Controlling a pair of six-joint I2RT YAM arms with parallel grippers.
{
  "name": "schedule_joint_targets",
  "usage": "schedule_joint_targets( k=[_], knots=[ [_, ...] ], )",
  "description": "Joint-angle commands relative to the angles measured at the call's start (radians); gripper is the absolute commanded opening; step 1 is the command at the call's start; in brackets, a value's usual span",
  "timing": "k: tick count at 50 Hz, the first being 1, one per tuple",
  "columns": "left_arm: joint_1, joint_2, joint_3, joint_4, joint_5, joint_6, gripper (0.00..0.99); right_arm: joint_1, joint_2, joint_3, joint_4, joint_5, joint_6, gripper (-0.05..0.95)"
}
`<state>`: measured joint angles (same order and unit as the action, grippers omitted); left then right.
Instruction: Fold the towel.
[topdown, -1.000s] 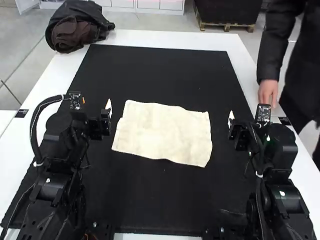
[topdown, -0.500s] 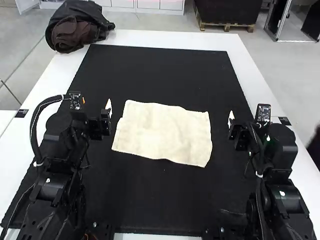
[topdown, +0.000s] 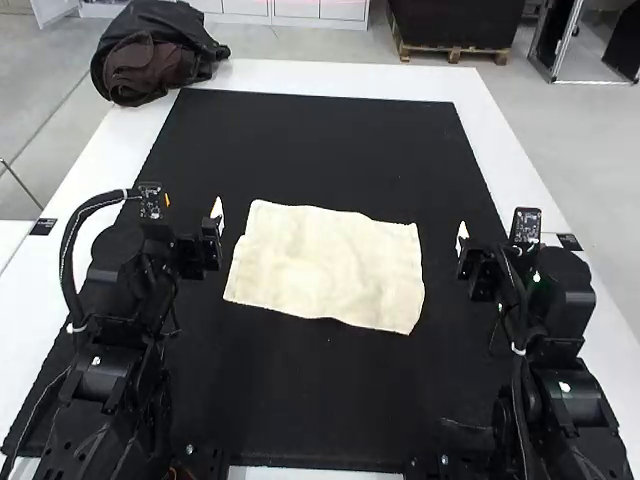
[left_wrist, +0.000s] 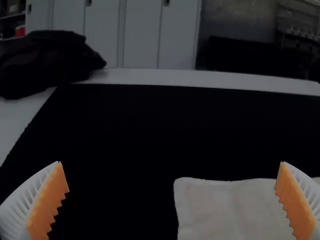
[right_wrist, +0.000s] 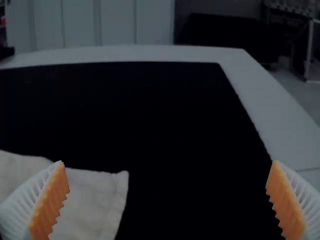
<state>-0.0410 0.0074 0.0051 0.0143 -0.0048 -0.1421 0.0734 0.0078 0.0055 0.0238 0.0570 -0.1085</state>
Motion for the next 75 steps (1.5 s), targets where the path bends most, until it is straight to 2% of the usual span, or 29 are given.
schedule_joint_targets(
  k=[1,3,5,17,21,26,29,31,34,37,40,42,44,47,54,60,62,67,72,75],
  knots=[
    [-0.002,-0.011,-0.004,0.007,-0.012,0.110,0.970,-0.014,-0.006,-0.004,0.025,-0.003,-0.023,0.91],
    [-0.002,-0.012,-0.004,0.006,-0.012,0.156,0.970,-0.015,-0.006,-0.004,0.042,-0.002,-0.060,0.91],
    [-0.002,-0.011,-0.004,0.009,-0.011,0.170,0.970,-0.015,-0.006,-0.004,0.056,-0.002,-0.083,0.91],
    [-0.002,-0.011,-0.004,0.032,-0.011,0.182,0.969,-0.015,-0.006,-0.004,0.077,-0.009,-0.120,0.91],
    [0.003,-0.011,-0.004,0.033,-0.011,0.187,0.969,-0.015,-0.006,-0.002,0.076,-0.049,-0.238,0.91],
    [0.003,-0.011,-0.004,0.036,-0.011,0.190,0.969,-0.015,-0.006,-0.002,0.070,-0.049,-0.372,0.91],
    [0.004,-0.011,-0.004,0.041,-0.011,0.197,0.969,-0.015,-0.006,-0.004,0.005,-0.049,-0.411,0.91],
    [0.004,-0.012,-0.004,0.047,-0.011,0.203,0.969,-0.015,-0.006,-0.004,0.010,-0.055,-0.398,0.91],
    [0.004,-0.012,-0.004,0.073,-0.011,0.210,0.969,-0.015,-0.006,-0.004,0.062,-0.065,-0.293,0.91],
    [0.006,-0.012,-0.004,0.148,-0.026,0.213,0.959,-0.015,-0.006,-0.006,0.166,-0.065,-0.286,0.91],
    [0.006,-0.012,-0.004,0.251,-0.107,0.214,0.952,-0.015,-0.006,-0.004,0.338,-0.063,-0.335,0.91],
    [0.006,-0.012,-0.001,0.314,-0.123,0.214,0.944,-0.015,-0.006,-0.004,0.458,-0.062,-0.392,0.91],
    [0.006,-0.012,0.012,0.339,-0.129,0.214,0.931,-0.015,-0.006,0.007,0.544,-0.057,-0.396,0.90],
    [0.004,-0.009,0.061,0.329,-0.142,0.216,0.931,-0.018,-0.002,0.071,0.525,-0.051,-0.347,0.90],
    [-0.002,0.065,0.226,0.297,-0.162,0.216,0.933,-0.018,0.072,0.263,0.340,-0.054,-0.129,0.90],
    [-0.003,0.261,0.378,0.283,-0.166,0.213,0.933,-0.020,0.281,0.399,0.323,-0.060,0.026,0.90],
    [-0.003,0.344,0.434,0.277,-0.164,0.213,0.934,-0.020,0.374,0.461,0.294,-0.068,0.084,0.90],
    [0.001,0.525,0.539,0.276,-0.164,0.213,0.934,-0.023,0.581,0.582,0.215,-0.091,0.164,0.90],
    [0.009,0.714,0.625,0.263,-0.167,0.210,0.936,-0.030,0.759,0.666,0.199,-0.095,0.214,0.90],
    [0.018,0.804,0.659,0.254,-0.172,0.208,0.938,-0.040,0.862,0.700,0.200,-0.092,0.216,0.90]
  ],
)
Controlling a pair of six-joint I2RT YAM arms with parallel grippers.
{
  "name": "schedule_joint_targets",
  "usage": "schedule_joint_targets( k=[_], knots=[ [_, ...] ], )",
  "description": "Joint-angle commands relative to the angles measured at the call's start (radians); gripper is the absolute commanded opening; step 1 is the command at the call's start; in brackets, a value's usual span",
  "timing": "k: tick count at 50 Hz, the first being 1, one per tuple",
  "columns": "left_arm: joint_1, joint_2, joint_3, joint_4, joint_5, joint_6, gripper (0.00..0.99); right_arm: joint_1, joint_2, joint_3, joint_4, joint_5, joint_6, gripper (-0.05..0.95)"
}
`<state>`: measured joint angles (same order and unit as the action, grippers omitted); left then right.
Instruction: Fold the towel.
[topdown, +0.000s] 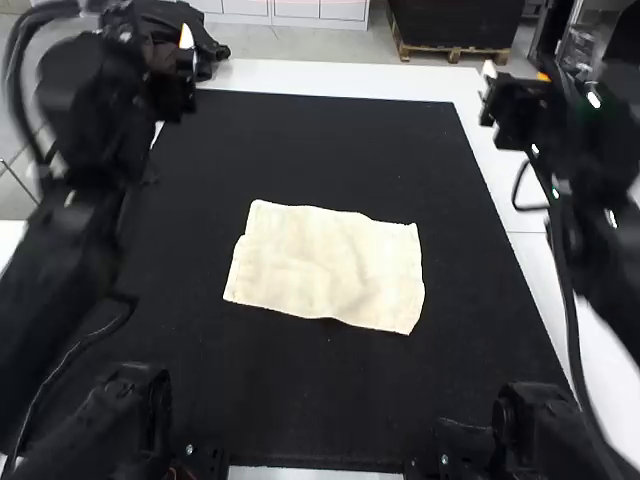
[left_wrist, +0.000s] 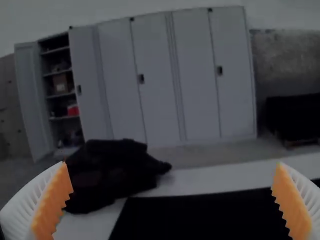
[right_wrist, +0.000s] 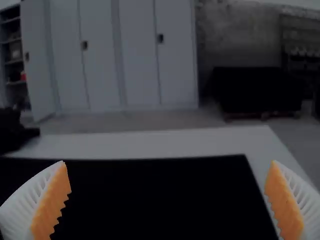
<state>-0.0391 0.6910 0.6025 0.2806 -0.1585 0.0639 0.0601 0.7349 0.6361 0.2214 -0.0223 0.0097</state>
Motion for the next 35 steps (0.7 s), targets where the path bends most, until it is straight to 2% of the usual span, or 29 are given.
schedule_joint_targets(
  k=[1,4,11,15,19,25,30,35],
  knots=[
    [0.019,0.148,0.069,-0.020,-0.018,0.002,0.938,-0.029,0.166,0.079,0.001,-0.014,0.104,0.90],
    [0.030,0.223,0.089,-0.029,-0.021,0.004,0.939,-0.045,0.247,0.096,0.007,-0.028,0.105,0.90],
    [0.059,0.400,0.112,-0.101,-0.007,0.004,0.939,-0.101,0.425,0.122,0.013,-0.120,0.136,0.90],
    [0.067,0.466,0.109,-0.106,-0.003,0.004,0.939,-0.120,0.512,0.119,0.013,-0.151,0.138,0.90],
    [0.070,0.516,0.108,-0.127,0.047,0.005,0.943,-0.125,0.584,0.119,0.012,-0.169,0.127,0.90],
    [0.068,0.579,0.105,-0.184,0.125,0.002,0.961,-0.117,0.661,0.120,0.003,-0.180,0.045,0.90],
    [0.067,0.644,0.097,-0.204,0.143,-0.013,0.962,-0.091,0.696,0.117,-0.008,-0.180,-0.014,0.91],
    [0.067,0.713,0.088,-0.202,0.154,-0.036,0.962,-0.051,0.713,0.111,-0.001,-0.139,-0.033,0.91]
  ],
)
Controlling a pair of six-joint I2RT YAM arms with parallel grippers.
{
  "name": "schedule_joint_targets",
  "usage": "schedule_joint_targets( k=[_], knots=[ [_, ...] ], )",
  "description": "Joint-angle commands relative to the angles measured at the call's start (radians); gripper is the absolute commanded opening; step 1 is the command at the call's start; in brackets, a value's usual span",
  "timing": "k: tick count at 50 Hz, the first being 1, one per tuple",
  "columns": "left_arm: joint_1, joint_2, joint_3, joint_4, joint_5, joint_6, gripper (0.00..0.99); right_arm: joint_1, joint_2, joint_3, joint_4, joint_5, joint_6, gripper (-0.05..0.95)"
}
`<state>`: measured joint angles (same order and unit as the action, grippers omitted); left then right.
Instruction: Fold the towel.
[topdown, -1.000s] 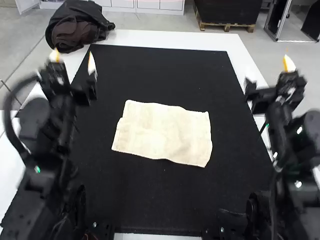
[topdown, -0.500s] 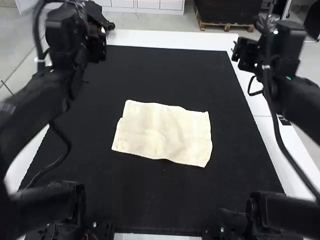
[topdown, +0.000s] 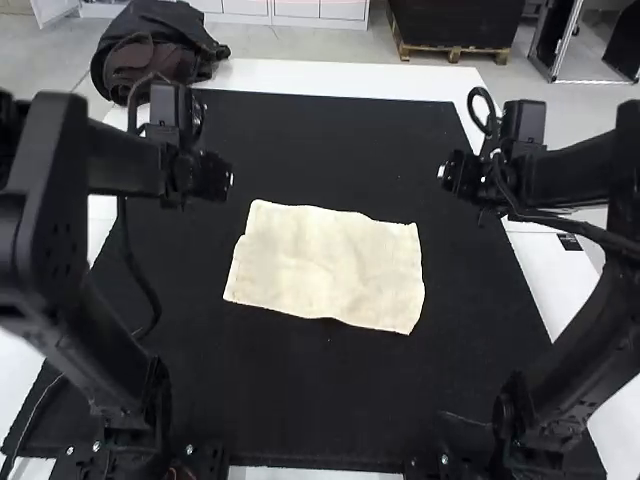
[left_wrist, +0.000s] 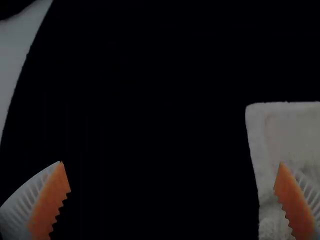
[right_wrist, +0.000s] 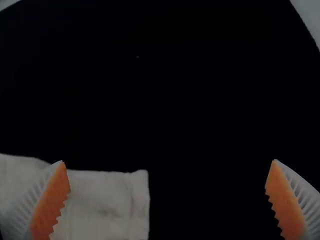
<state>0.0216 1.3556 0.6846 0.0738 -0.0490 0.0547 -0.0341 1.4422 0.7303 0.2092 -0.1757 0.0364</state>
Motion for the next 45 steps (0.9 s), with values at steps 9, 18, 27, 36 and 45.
schedule_joint_targets(
  k=[9,18,27,36,45],
  knots=[
    [0.005,0.169,0.026,0.032,0.061,-0.044,0.959,0.125,0.058,0.024,0.010,0.039,-0.087,0.90],
    [0.003,0.258,0.089,-0.003,0.067,-0.047,0.959,0.157,0.115,0.027,0.009,0.051,-0.084,0.90],
    [0.003,0.315,0.130,0.007,0.109,-0.050,0.959,0.158,0.142,0.026,0.021,0.065,-0.078,0.90],
    [-0.020,0.381,0.164,0.023,0.121,-0.050,0.959,0.163,0.185,0.029,0.036,0.064,-0.075,0.90],
    [-0.074,0.433,0.193,0.040,0.123,-0.050,0.957,0.180,0.245,0.037,0.062,0.064,-0.069,0.90]
  ],
)
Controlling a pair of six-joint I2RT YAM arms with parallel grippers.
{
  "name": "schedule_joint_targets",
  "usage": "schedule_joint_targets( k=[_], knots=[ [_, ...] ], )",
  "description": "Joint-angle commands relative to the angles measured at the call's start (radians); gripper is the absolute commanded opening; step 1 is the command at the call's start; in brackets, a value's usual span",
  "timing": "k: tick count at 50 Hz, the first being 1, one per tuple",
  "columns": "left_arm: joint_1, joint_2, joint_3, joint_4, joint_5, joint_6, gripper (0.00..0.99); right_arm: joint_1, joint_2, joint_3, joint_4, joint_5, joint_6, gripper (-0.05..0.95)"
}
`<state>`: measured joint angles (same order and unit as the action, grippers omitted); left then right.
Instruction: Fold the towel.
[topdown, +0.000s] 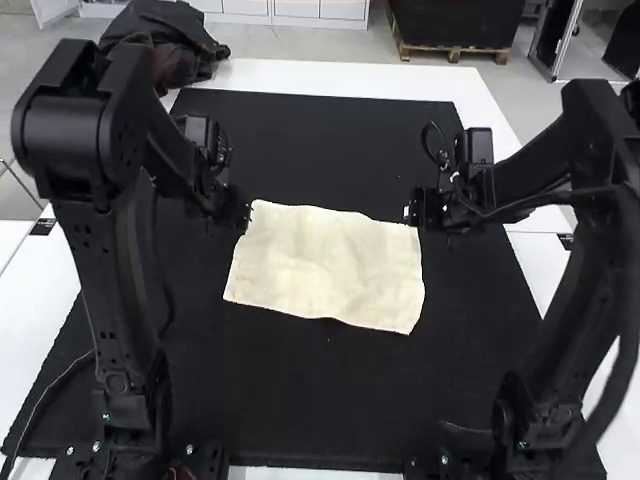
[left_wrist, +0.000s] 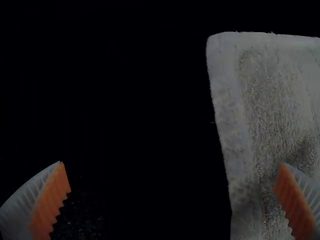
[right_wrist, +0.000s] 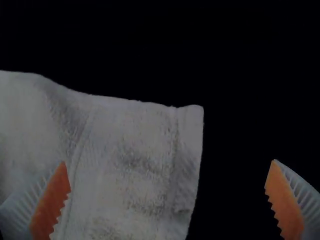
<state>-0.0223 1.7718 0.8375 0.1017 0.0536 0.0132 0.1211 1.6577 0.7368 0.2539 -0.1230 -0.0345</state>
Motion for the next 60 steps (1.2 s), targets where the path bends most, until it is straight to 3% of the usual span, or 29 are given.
schedule_joint_targets(
  k=[1,8,24,44,60],
  knots=[
    [-0.036,0.018,0.043,0.013,0.020,-0.010,0.957,0.026,0.037,0.029,0.022,0.011,0.002,0.90],
    [-0.064,0.054,0.069,0.021,0.018,-0.027,0.957,0.035,0.071,0.033,0.036,0.011,0.004,0.90],
    [-0.062,0.127,0.117,0.036,0.017,-0.050,0.957,0.034,0.136,0.058,0.079,0.014,0.004,0.90],
    [-0.004,0.156,0.127,0.056,0.015,-0.084,0.962,0.043,0.205,0.075,0.085,0.020,0.010,0.90],
    [-0.005,0.189,0.123,0.072,0.015,-0.079,0.957,0.086,0.243,0.059,0.108,0.088,-0.022,0.91]
  ],
)
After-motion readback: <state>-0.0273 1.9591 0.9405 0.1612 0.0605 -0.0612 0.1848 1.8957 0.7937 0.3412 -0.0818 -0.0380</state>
